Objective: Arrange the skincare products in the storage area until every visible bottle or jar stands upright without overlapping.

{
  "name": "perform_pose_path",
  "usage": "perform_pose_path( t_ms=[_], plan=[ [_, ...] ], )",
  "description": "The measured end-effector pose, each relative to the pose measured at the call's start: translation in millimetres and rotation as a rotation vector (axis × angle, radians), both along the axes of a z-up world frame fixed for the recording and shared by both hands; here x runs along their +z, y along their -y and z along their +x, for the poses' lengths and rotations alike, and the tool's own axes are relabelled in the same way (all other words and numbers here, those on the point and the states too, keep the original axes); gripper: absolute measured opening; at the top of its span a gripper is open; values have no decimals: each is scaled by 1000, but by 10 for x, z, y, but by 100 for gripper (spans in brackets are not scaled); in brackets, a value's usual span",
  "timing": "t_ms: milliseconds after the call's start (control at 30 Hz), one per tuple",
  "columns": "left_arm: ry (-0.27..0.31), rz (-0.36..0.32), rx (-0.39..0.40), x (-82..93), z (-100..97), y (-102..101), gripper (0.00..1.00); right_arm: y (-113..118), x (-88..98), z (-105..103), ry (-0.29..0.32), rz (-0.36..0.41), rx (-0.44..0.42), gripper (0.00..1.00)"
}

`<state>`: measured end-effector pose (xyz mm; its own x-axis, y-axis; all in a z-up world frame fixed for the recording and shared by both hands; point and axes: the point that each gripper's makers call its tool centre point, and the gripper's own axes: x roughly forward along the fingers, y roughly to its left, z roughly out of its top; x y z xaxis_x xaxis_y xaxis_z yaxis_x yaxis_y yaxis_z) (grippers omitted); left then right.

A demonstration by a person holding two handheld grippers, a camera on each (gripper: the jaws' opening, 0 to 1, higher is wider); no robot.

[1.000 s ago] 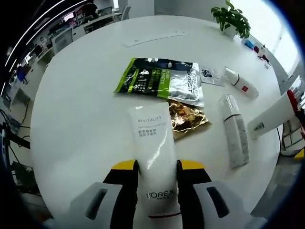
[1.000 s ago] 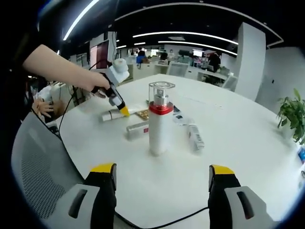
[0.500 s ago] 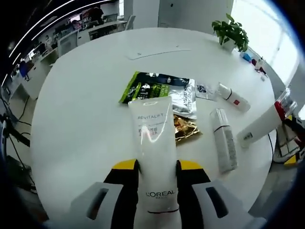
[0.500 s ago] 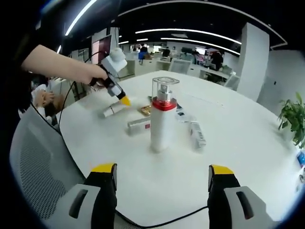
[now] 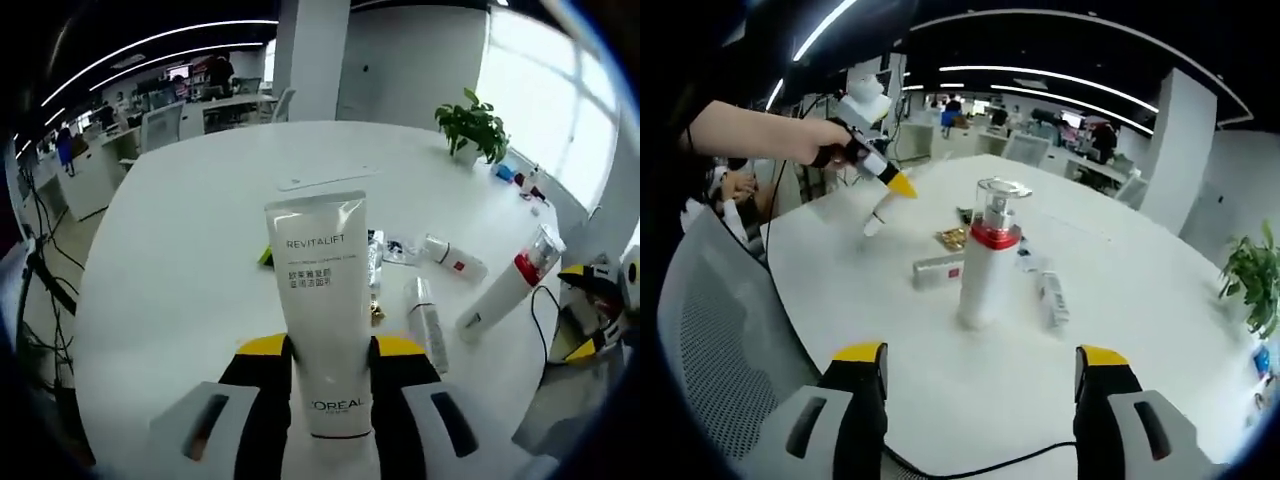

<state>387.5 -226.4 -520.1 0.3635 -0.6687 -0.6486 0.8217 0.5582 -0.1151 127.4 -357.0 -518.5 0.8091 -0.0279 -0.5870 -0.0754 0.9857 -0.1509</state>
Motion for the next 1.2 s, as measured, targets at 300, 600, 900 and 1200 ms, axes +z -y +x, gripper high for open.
perform_pose_path(
  t_ms=[300,600,900,1200],
  plan=[
    [34,-170,34,552,-184,-33,29,-449,319,214,86,33,65,80],
    [80,-301,-5,1103,-606,55,29,-895,744,636,217,123,126,78],
    [119,-374,-56,1476,-966,83,29,-1182,975,880,280,167,174,76],
    [142,-418,-80,1640,-1315,82,29,-1326,1144,995,347,249,142,64]
  ],
)
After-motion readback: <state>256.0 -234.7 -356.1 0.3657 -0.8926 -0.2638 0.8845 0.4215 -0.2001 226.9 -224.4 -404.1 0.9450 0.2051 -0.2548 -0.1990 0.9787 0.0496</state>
